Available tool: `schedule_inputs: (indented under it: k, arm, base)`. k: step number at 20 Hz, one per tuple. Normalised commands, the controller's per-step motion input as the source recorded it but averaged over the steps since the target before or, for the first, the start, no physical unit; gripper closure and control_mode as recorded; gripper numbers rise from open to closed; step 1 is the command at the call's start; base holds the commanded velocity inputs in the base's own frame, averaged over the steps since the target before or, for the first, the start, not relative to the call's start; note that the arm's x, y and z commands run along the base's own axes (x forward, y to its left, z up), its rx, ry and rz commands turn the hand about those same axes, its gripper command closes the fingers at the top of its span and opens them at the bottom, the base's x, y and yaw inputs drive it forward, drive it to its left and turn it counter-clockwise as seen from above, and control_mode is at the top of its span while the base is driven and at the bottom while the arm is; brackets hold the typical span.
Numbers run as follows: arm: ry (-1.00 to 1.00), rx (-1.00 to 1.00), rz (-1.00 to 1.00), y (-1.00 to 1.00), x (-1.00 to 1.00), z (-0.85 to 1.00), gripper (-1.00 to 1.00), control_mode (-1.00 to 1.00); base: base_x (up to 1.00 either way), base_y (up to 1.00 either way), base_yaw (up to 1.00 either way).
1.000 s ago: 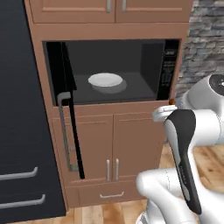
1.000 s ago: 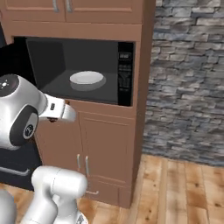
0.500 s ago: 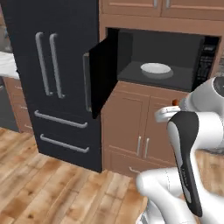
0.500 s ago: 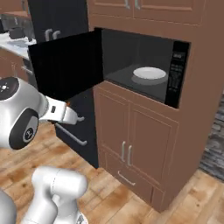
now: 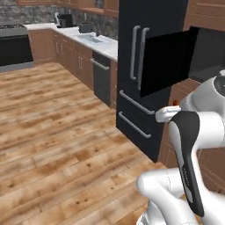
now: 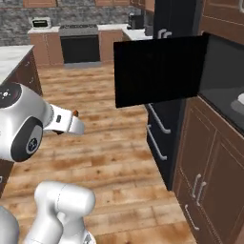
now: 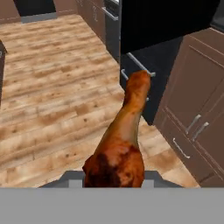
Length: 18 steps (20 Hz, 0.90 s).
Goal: Pick the chicken drumstick from the microwave and place it on plate located on the counter.
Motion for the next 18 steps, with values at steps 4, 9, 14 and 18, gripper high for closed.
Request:
schedule_inputs:
  k: [4, 9, 14, 18]
  arm:
    - [0.0, 0.0, 0.0, 0.0, 0.0, 0.0, 1.0, 1.0]
    - [0.0, 0.0, 0.0, 0.0, 0.0, 0.0, 1.0, 1.0]
    - [0.0, 0.0, 0.0, 0.0, 0.0, 0.0, 1.0, 1.0]
    - [0.0, 0.0, 0.0, 0.0, 0.0, 0.0, 1.0, 1.0]
  base:
    - [-0.34, -0.31, 0.92]
    - [0.45, 0.21, 0.34]
    - [1.0, 0.0, 0.0]
    - [1.0, -0.01, 0.0]
